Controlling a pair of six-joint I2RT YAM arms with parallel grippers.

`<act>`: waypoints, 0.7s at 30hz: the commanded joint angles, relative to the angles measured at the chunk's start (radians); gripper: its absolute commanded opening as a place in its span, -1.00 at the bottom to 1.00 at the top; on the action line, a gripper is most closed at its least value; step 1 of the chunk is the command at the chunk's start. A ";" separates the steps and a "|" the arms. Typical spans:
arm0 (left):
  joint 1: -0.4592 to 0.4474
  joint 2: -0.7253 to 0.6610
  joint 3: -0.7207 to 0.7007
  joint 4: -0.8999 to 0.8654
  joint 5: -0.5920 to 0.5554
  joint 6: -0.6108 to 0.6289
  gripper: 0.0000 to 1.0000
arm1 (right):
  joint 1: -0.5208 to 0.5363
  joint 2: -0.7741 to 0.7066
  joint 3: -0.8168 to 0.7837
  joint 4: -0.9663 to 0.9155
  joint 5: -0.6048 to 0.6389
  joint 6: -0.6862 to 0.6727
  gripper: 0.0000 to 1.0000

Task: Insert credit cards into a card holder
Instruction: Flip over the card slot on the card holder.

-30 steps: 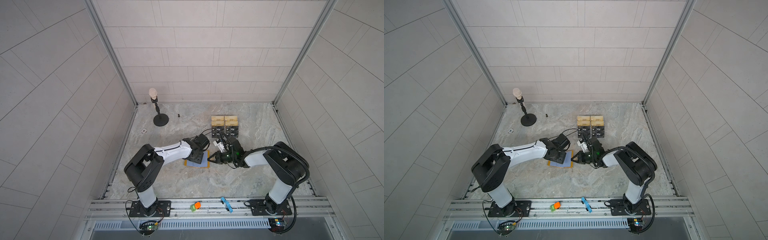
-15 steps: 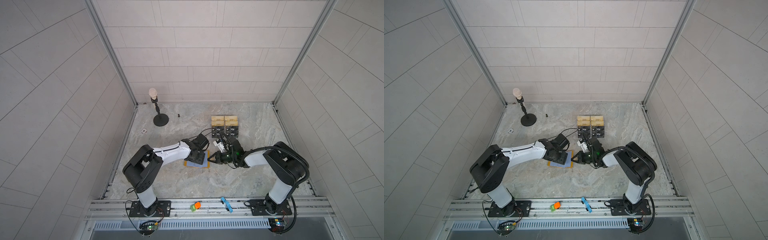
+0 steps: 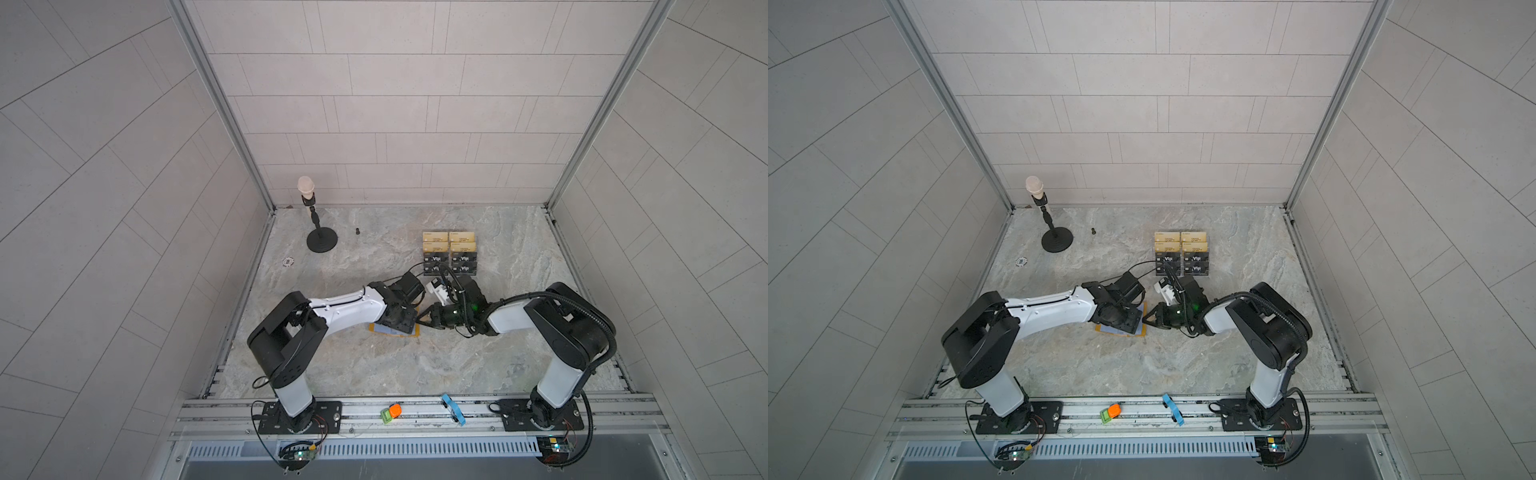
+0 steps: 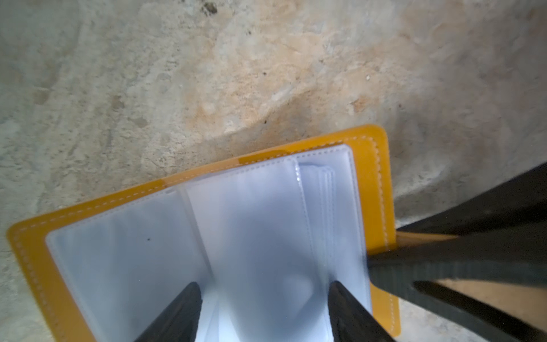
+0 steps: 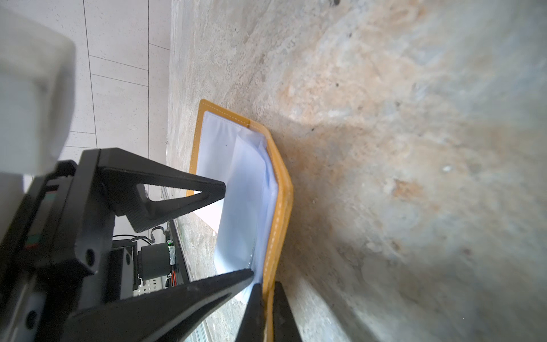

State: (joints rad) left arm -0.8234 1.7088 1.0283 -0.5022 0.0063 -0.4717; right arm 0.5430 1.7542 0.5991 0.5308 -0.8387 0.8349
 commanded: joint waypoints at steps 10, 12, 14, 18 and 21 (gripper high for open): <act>-0.014 0.018 0.013 0.002 -0.010 0.003 0.47 | 0.000 0.006 0.004 0.012 -0.004 -0.007 -1.00; -0.014 0.027 0.016 0.006 -0.005 0.001 0.47 | 0.001 0.007 0.005 0.013 -0.007 -0.007 -1.00; -0.014 0.032 0.019 0.014 0.001 -0.001 0.47 | 0.001 0.008 0.007 0.013 -0.007 -0.007 -1.00; -0.015 0.044 0.035 0.006 0.006 0.003 0.47 | 0.001 0.007 0.005 0.012 -0.005 -0.007 -1.00; -0.015 0.055 0.042 -0.014 -0.013 0.004 0.47 | 0.001 0.008 0.004 0.014 -0.005 -0.007 -1.00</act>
State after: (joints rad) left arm -0.8330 1.7401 1.0473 -0.4873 0.0093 -0.4732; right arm 0.5423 1.7565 0.5991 0.5255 -0.8307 0.8345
